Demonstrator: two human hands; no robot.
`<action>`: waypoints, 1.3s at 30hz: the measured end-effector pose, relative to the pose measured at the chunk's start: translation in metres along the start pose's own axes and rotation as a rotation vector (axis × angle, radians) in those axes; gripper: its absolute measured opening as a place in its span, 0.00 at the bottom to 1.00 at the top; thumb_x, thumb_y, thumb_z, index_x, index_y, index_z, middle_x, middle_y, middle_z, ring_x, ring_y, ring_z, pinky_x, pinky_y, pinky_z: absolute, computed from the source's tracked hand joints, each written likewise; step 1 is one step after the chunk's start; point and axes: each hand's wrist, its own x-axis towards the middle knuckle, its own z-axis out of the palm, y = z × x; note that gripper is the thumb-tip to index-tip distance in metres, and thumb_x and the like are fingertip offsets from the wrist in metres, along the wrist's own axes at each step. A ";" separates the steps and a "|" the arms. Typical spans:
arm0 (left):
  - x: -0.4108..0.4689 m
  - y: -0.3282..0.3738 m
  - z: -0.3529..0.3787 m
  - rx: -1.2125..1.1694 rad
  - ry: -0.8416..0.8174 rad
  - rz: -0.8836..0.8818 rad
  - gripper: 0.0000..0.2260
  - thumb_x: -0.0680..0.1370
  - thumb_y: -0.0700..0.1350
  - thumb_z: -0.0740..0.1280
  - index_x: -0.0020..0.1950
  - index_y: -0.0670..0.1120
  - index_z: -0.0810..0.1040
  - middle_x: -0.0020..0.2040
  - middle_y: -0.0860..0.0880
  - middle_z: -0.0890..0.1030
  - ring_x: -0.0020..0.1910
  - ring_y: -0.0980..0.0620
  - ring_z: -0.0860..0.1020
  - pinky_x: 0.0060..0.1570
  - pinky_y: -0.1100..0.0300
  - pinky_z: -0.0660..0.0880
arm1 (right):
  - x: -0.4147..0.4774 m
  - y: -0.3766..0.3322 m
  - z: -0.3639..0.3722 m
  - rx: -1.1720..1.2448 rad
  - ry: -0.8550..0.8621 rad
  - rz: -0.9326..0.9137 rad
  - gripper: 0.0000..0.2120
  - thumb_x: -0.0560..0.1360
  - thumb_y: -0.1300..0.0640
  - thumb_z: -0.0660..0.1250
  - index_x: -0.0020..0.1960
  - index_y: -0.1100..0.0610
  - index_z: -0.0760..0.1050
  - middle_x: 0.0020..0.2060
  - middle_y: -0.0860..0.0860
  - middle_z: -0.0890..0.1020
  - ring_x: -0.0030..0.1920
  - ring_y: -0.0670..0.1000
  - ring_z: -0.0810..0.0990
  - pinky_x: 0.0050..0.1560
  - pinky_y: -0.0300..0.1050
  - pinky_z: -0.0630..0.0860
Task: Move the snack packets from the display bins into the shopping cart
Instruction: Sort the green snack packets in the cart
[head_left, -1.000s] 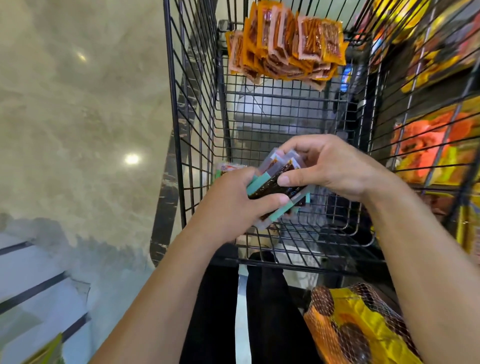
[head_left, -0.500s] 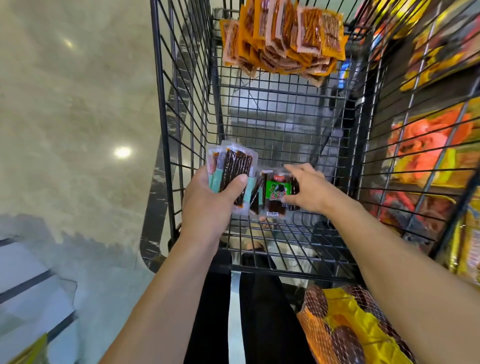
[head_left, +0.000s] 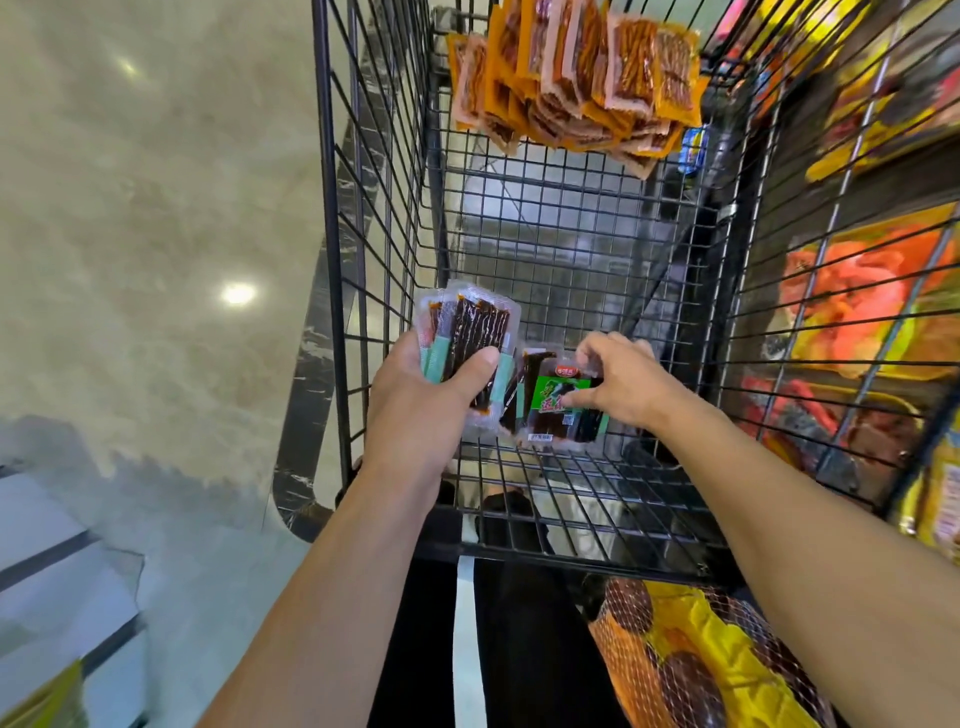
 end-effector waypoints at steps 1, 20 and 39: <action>0.000 0.000 0.000 -0.006 -0.008 0.001 0.10 0.80 0.48 0.75 0.58 0.59 0.80 0.49 0.65 0.86 0.46 0.66 0.85 0.38 0.69 0.81 | -0.002 0.002 -0.003 0.030 -0.015 -0.002 0.18 0.71 0.51 0.81 0.47 0.47 0.70 0.46 0.45 0.74 0.53 0.52 0.70 0.48 0.51 0.70; -0.014 0.013 0.017 -0.018 -0.319 -0.047 0.07 0.84 0.59 0.65 0.57 0.64 0.82 0.53 0.56 0.88 0.51 0.56 0.87 0.43 0.62 0.83 | -0.083 -0.059 -0.073 0.633 -0.049 -0.178 0.12 0.69 0.58 0.81 0.48 0.50 0.82 0.46 0.50 0.87 0.48 0.51 0.85 0.58 0.59 0.83; 0.000 0.006 0.005 -0.134 -0.036 0.025 0.17 0.78 0.36 0.76 0.58 0.55 0.80 0.52 0.57 0.88 0.54 0.53 0.87 0.52 0.51 0.86 | -0.030 -0.030 -0.027 0.241 0.097 -0.006 0.29 0.78 0.55 0.73 0.76 0.50 0.69 0.70 0.49 0.76 0.68 0.49 0.75 0.69 0.50 0.72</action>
